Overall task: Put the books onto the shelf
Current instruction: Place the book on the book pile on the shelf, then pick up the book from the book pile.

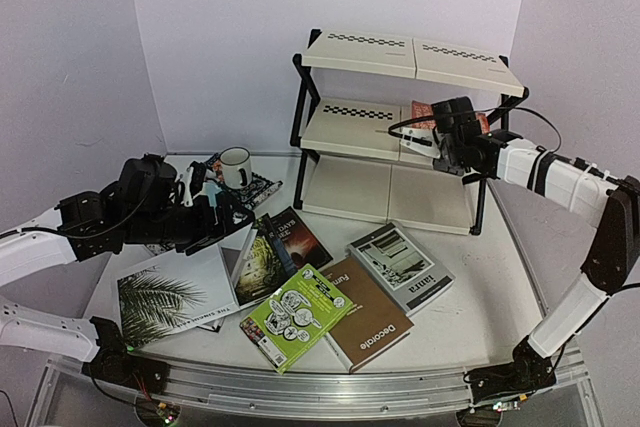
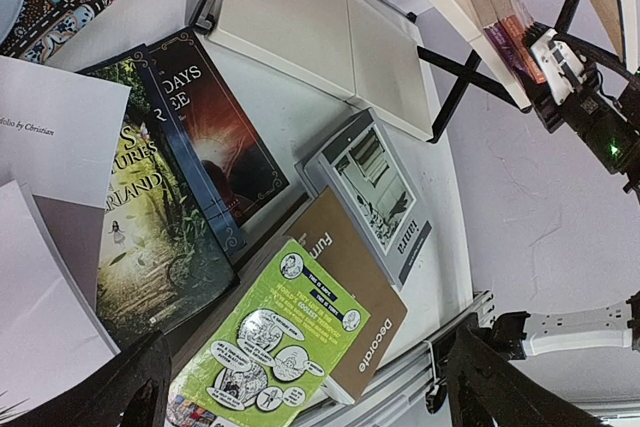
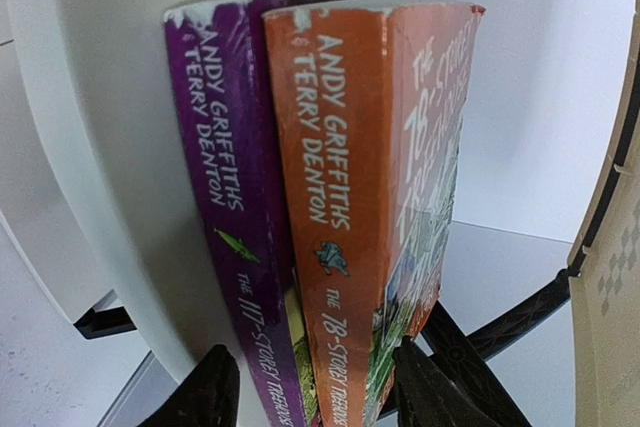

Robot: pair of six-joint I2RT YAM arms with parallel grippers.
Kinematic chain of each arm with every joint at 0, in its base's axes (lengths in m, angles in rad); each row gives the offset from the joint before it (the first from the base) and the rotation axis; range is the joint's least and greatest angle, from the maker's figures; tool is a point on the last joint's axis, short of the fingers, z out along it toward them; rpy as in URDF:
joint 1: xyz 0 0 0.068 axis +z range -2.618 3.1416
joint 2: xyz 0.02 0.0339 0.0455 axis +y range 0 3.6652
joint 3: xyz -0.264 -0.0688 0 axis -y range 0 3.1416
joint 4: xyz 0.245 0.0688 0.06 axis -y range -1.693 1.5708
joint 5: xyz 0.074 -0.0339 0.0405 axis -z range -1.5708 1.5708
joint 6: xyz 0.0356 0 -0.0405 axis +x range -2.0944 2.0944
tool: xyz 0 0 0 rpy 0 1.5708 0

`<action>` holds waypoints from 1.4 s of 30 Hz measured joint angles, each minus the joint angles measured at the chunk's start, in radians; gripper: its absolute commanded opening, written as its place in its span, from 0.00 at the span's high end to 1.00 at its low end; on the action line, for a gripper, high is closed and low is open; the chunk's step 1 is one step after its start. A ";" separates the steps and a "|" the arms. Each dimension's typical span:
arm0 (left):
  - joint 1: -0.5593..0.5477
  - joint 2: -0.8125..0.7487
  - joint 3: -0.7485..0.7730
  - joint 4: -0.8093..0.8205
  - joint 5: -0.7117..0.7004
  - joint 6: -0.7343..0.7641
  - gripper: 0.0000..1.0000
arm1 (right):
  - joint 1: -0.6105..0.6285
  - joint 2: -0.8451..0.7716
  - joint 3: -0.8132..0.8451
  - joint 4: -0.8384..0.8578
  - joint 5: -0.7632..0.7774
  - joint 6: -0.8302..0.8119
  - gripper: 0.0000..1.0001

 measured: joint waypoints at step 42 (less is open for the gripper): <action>0.000 0.057 -0.007 0.020 0.029 0.004 0.02 | 0.998 -0.310 -0.405 -0.073 0.109 0.114 0.39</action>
